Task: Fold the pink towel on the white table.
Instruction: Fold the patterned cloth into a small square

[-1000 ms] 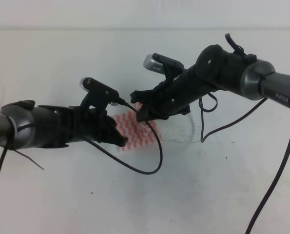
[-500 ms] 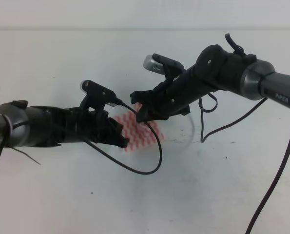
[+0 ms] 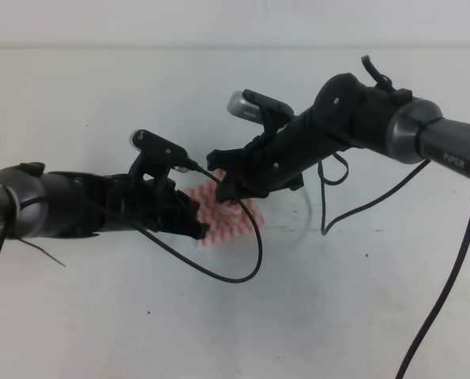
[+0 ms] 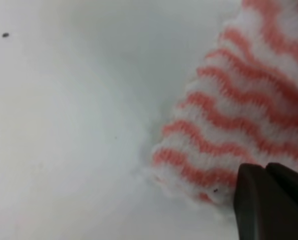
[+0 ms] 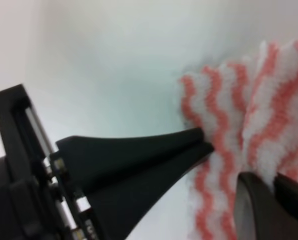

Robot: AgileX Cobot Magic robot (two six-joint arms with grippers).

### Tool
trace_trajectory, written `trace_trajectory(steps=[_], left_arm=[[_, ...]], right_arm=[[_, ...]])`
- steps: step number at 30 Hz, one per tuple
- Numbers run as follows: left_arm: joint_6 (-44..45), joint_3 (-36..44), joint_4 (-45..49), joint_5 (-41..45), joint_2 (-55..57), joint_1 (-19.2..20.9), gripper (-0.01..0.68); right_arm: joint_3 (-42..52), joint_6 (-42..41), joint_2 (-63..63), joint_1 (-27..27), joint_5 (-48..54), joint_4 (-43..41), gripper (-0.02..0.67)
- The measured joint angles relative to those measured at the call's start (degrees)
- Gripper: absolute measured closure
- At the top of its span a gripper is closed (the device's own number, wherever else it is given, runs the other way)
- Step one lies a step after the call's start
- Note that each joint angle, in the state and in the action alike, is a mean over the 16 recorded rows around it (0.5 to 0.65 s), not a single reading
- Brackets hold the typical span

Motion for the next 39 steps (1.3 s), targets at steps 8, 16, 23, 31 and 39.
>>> trace_trajectory(steps=[8, 16, 23, 31, 39], left_arm=[[0.0, 0.0, 0.0, 0.3, 0.0, 0.0, 0.673], [0.0, 0.0, 0.0, 0.3, 0.0, 0.0, 0.673], [0.0, 0.0, 0.0, 0.4, 0.0, 0.0, 0.673], [0.0, 0.0, 0.0, 0.4, 0.0, 0.0, 0.673], [0.0, 0.0, 0.0, 0.3, 0.0, 0.0, 0.673]], right_arm=[[0.0, 0.0, 0.8, 0.3, -0.1, 0.2, 0.662], [0.0, -0.3, 1.4, 0.4, -0.6, 1.1, 0.661], [0.0, -1.0, 1.4, 0.5, -0.8, 2.2, 0.661], [0.0, -1.5, 1.4, 0.7, -1.0, 2.9, 0.662], [0.0, -2.2, 1.2, 0.7, -1.2, 3.2, 0.663]])
